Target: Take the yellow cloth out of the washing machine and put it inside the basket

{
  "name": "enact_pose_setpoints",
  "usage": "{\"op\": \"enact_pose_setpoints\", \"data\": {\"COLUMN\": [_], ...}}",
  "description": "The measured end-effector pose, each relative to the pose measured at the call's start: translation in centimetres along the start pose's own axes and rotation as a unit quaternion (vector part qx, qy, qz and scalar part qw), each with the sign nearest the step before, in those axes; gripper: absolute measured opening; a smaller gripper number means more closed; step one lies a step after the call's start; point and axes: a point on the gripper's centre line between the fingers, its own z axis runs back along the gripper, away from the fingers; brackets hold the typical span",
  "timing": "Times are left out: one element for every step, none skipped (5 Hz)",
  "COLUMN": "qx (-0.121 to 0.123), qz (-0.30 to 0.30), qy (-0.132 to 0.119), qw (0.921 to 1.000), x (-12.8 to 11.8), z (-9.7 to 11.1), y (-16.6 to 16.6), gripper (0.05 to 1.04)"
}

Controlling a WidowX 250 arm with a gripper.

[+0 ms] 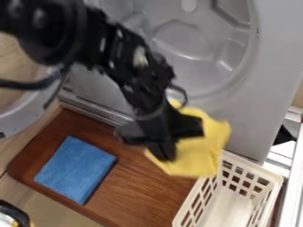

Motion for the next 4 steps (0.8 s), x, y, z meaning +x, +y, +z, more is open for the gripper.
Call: {"op": "enact_pose_setpoints", "data": {"qx": [-0.009,-0.020,-0.005,0.022], "qz": [-0.044,-0.072,-0.092,-0.104], "qy": [0.017,0.043,0.059,0.059], "qw": [0.9988,0.9963,0.9940,0.9926], "x": [-2.6,-4.8,-6.0,-6.6], "z": [-1.4,-3.3,-5.8,-8.0], "y": [-2.4,-4.3,-5.6,-5.9], "gripper": [0.052,0.052,0.052,0.068]}}
